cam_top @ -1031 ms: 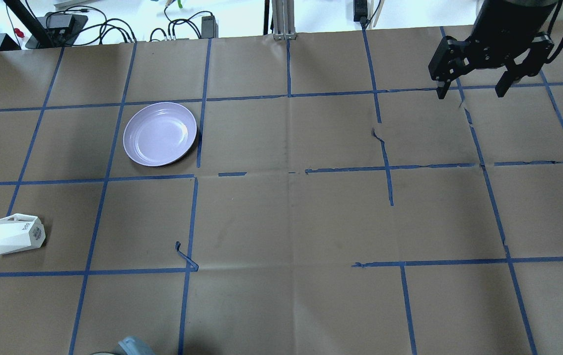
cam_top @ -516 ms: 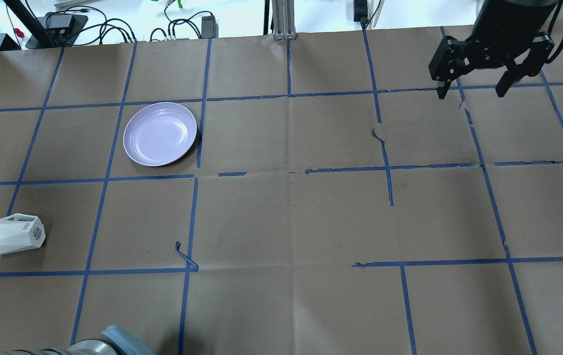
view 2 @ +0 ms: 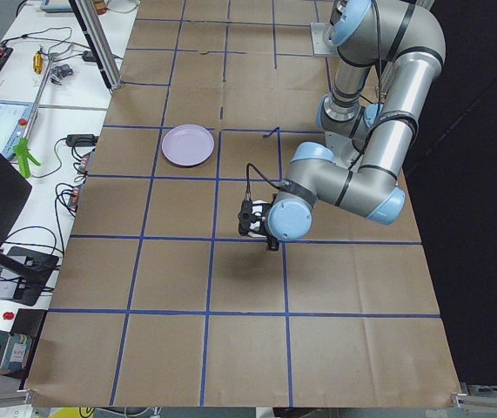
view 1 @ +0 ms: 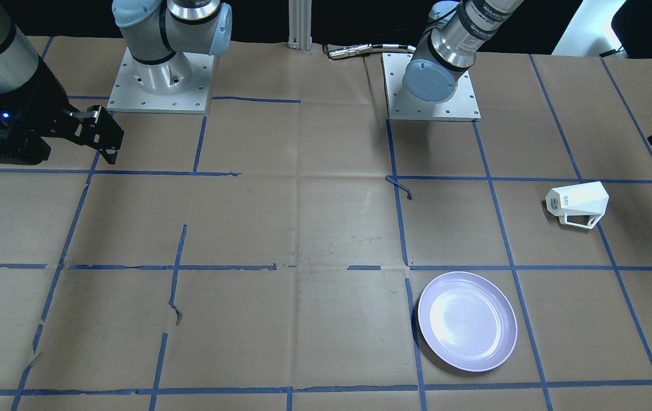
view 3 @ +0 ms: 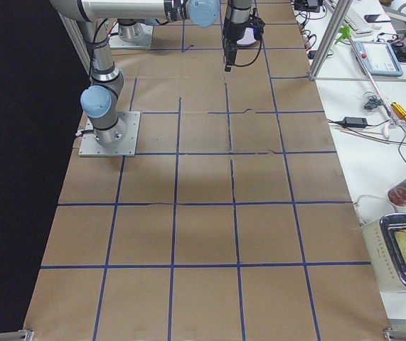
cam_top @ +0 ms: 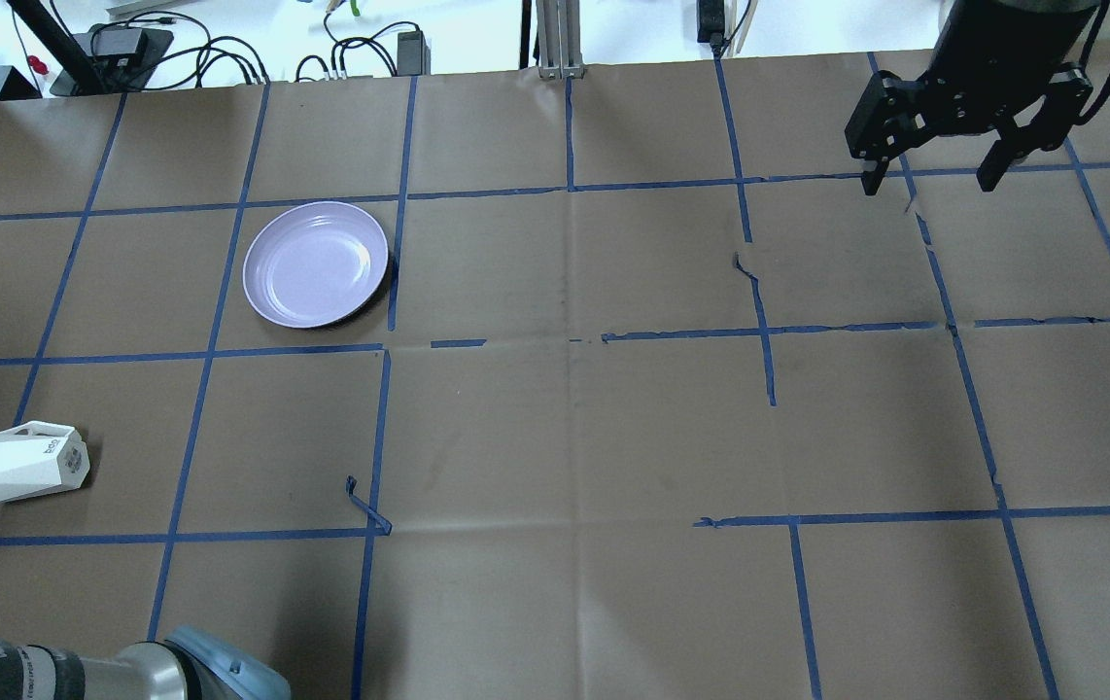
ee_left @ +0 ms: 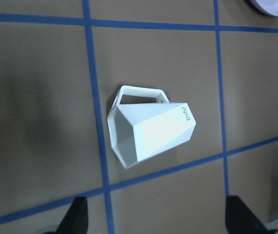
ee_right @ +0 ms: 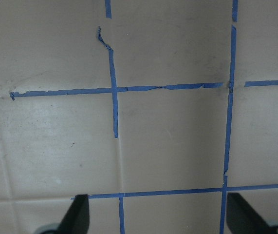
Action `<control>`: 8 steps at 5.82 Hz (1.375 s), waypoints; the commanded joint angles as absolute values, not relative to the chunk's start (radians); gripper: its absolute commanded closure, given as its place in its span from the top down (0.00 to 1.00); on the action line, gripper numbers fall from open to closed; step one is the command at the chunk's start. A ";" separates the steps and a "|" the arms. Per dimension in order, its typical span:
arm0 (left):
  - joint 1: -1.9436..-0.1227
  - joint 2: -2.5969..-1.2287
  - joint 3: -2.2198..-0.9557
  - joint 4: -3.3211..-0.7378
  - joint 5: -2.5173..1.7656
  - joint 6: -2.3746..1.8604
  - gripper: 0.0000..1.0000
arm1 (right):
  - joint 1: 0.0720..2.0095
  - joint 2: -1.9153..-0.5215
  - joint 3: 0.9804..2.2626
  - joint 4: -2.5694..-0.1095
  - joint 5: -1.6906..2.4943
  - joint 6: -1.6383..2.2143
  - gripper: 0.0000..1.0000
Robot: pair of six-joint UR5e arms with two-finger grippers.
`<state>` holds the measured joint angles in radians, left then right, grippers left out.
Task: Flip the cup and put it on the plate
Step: 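Close the left gripper on the mug body and lift it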
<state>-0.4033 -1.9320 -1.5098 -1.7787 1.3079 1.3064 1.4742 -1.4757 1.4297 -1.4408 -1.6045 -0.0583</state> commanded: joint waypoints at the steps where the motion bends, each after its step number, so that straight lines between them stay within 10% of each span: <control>1: -0.367 -2.070 -1.506 -1.912 1.170 1.374 0.99 | 1.474 -1.476 1.430 -1.440 -1.605 -0.058 1.00; 8: -0.365 -2.293 -1.493 -2.132 1.031 1.485 0.92 | 1.474 -1.476 1.430 -1.440 -1.605 -0.058 1.00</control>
<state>-0.3651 -2.2810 -1.4932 -2.1179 1.0391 1.4839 1.4742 -1.4757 1.4297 -1.4407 -1.6045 -0.0583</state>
